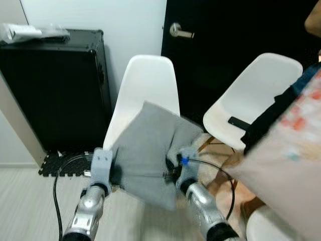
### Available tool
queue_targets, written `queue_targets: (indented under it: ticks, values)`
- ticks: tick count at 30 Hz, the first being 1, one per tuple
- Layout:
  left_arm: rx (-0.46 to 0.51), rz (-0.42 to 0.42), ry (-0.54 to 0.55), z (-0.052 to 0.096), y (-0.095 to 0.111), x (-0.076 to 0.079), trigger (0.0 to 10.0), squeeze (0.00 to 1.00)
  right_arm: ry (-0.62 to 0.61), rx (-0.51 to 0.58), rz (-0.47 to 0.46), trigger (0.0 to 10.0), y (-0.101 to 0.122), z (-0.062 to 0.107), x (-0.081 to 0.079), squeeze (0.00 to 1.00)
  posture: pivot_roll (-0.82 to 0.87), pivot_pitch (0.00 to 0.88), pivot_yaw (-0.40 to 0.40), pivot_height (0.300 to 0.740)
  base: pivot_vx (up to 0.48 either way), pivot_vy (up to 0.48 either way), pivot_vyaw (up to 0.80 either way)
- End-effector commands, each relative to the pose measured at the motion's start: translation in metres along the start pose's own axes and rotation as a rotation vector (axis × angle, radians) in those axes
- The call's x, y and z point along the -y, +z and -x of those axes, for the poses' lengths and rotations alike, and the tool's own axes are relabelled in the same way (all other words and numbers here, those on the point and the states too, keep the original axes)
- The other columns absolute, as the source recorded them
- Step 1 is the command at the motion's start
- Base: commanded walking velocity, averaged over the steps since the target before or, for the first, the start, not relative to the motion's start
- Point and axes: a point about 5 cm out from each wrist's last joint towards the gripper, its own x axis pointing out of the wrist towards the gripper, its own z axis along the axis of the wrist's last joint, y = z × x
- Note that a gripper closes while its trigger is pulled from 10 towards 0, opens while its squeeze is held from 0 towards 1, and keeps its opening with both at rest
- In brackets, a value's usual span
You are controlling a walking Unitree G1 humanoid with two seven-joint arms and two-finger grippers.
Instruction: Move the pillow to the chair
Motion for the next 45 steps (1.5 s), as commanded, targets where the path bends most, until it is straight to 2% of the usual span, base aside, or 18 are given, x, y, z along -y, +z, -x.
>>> queue_targets:
  ticks: [1,2,3,4,5,7,8,9,11,14,21,29,45]
  values:
    - [0.155,0.009,0.126,-0.009,0.033,-0.026,10.0,0.00,-0.037,0.152,0.009,10.0,0.032,-0.005,0.015,0.00,-0.01,0.053,-0.058,0.740,0.000,0.000,0.00]
    - [0.213,0.024,0.138,-0.017,0.051,-0.027,10.0,0.00,-0.017,0.204,0.023,10.0,0.050,-0.013,0.014,0.00,0.00,0.049,-0.057,0.740,0.000,0.000,0.00]
    - [0.213,0.024,0.138,-0.017,0.051,-0.027,10.0,0.00,-0.017,0.204,0.023,10.0,0.050,-0.013,0.014,0.00,0.00,0.049,-0.057,0.740,0.000,0.000,0.00]
    - [0.263,0.034,0.145,-0.024,0.067,-0.028,10.0,0.00,-0.007,0.260,0.041,10.0,0.070,-0.022,0.014,0.00,0.00,0.049,-0.057,0.740,0.000,0.000,0.00]
    - [0.263,0.034,0.145,-0.024,0.067,-0.028,10.0,0.00,-0.007,0.260,0.041,10.0,0.070,-0.022,0.014,0.00,0.00,0.049,-0.057,0.740,0.000,0.000,0.00]
    - [0.373,0.032,0.133,-0.035,0.102,-0.028,10.0,0.00,-0.040,0.380,0.074,10.0,0.106,-0.033,0.017,0.00,0.00,0.053,-0.056,0.740,0.000,0.000,0.00]
    - [0.413,0.029,0.122,-0.038,0.116,-0.028,10.0,0.00,-0.099,0.436,0.092,10.0,0.122,-0.035,0.024,0.00,0.00,0.047,-0.056,0.740,0.000,0.000,0.00]
    - [0.413,0.029,0.122,-0.038,0.116,-0.028,10.0,0.00,-0.099,0.436,0.092,10.0,0.122,-0.035,0.024,0.00,0.00,0.047,-0.056,0.740,0.000,0.000,0.00]
    - [0.465,0.038,0.109,-0.041,0.133,-0.026,10.0,0.00,-0.194,0.508,0.088,10.0,0.142,-0.037,0.035,0.00,0.00,0.046,-0.051,0.740,0.000,0.000,0.00]
    - [0.499,0.063,0.113,-0.041,0.144,-0.025,10.0,0.00,-0.211,0.547,0.101,10.0,0.154,-0.038,0.036,0.00,0.00,0.048,-0.051,0.740,0.000,0.000,0.00]
    - [0.516,0.061,0.097,-0.040,0.151,-0.021,10.0,0.00,-0.188,0.555,0.114,10.0,0.157,-0.037,0.034,0.00,0.01,0.050,-0.054,0.740,0.000,0.000,0.00]
    - [0.507,0.001,0.049,-0.041,0.155,-0.017,10.0,0.00,-0.195,0.560,0.111,10.0,0.157,-0.036,0.034,0.00,0.01,0.060,-0.042,0.740,0.000,0.000,0.00]
    - [0.495,0.014,0.034,-0.044,0.155,-0.013,10.0,0.00,-0.207,0.578,0.101,10.0,0.159,-0.034,0.035,0.00,0.00,0.060,-0.030,0.740,0.000,0.000,0.00]
